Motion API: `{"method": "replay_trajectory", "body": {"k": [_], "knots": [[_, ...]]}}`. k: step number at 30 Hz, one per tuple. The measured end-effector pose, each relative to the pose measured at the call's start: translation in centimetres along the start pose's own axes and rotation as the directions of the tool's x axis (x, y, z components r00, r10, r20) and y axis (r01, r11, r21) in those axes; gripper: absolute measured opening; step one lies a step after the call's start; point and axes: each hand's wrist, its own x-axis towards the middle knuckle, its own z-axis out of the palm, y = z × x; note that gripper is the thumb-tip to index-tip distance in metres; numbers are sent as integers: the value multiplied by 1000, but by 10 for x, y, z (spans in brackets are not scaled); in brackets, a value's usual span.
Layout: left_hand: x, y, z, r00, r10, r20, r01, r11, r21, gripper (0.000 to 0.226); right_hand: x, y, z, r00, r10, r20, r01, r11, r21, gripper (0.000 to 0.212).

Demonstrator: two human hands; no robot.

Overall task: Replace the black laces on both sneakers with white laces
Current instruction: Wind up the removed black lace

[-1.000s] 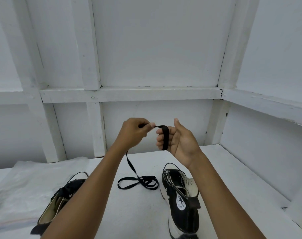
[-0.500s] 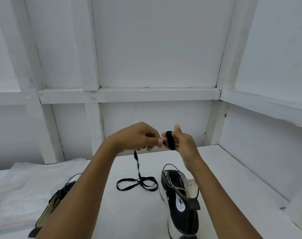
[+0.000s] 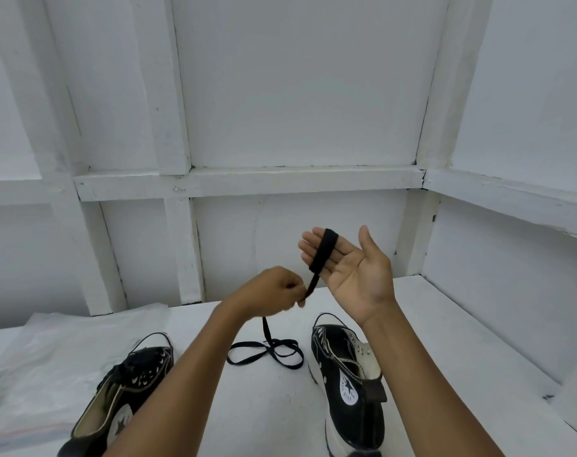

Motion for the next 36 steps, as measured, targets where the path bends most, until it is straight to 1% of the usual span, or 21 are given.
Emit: {"method": "replay_trajectory", "body": {"k": [1, 2, 4, 6, 7, 10, 12, 13, 15, 17, 19, 21, 23, 25, 27, 28, 30, 32, 33, 36], "knots": [[-2, 2, 1, 998, 1, 57, 0, 1000, -14, 31, 2, 1, -1, 1000, -21, -22, 21, 999, -34, 70], [-5, 5, 0, 995, 5, 100, -1, 999, -39, 32, 4, 3, -3, 998, -43, -54, 37, 994, -104, 69], [-11, 13, -9, 992, 16, 129, -4, 996, -91, 35, 6, 6, -8, 988, -91, -124, 48, 948, -314, 65], [-16, 23, -24, 995, 41, 90, -27, 989, -145, 37, 5, 9, -11, 981, -114, -156, 21, 865, -502, 63], [-19, 28, -32, 997, 63, 51, -53, 983, -173, 37, 3, 11, -10, 981, -109, -158, 2, 827, -562, 62], [-26, 41, -56, 989, 127, -72, -144, 938, -315, 35, -4, 12, -8, 993, -49, -104, -30, 758, -651, 62], [-25, 42, -67, 974, 135, -182, -201, 888, -414, 32, -8, 12, -6, 999, 10, -47, -38, 753, -657, 66], [-22, 40, -71, 962, 124, -242, -222, 870, -440, 30, -10, 11, -6, 999, 36, -19, -40, 773, -633, 65], [-13, 33, -69, 936, 81, -342, -239, 859, -452, 30, -11, 7, -5, 996, 83, 36, -51, 846, -531, 58], [-2, 24, -57, 919, 35, -393, -215, 879, -425, 31, -12, 3, -3, 987, 123, 108, -74, 923, -378, 56], [5, 15, -39, 927, 29, -373, -176, 913, -368, 28, -11, 0, 0, 978, 126, 167, -85, 970, -230, 60], [9, 9, -22, 950, 30, -311, -132, 941, -311, 26, -8, -1, 2, 978, 87, 189, -68, 992, -107, 65], [9, 8, -11, 972, 7, -234, -74, 958, -279, 29, -5, 1, 3, 987, 27, 157, -27, 1000, 2, 68], [5, 9, -5, 994, 1, -107, -29, 967, -253, 31, -1, 2, -1, 994, -48, 95, 43, 997, 58, 67], [0, 13, -6, 1000, 1, 29, 5, 978, -208, 34, 2, 0, -7, 993, -113, 16, 113, 993, 27, 65], [-4, 15, -10, 997, 6, 77, 8, 983, -182, 35, 3, 0, -10, 992, -127, -22, 126, 992, -26, 64], [-11, 24, -21, 991, 45, 125, -26, 988, -154, 33, 4, 0, -13, 985, -144, -97, 120, 968, -219, 59], [-16, 34, -34, 991, 98, 96, -80, 981, -176, 28, 3, 2, -14, 978, -152, -140, 80, 903, -422, 56], [-17, 39, -40, 991, 121, 55, -108, 974, -200, 26, 1, 4, -13, 979, -142, -146, 55, 874, -483, 57], [-15, 49, -54, 979, 170, -110, -193, 949, -249, 26, -5, 6, -5, 990, -95, -106, 18, 824, -566, 64]]}}
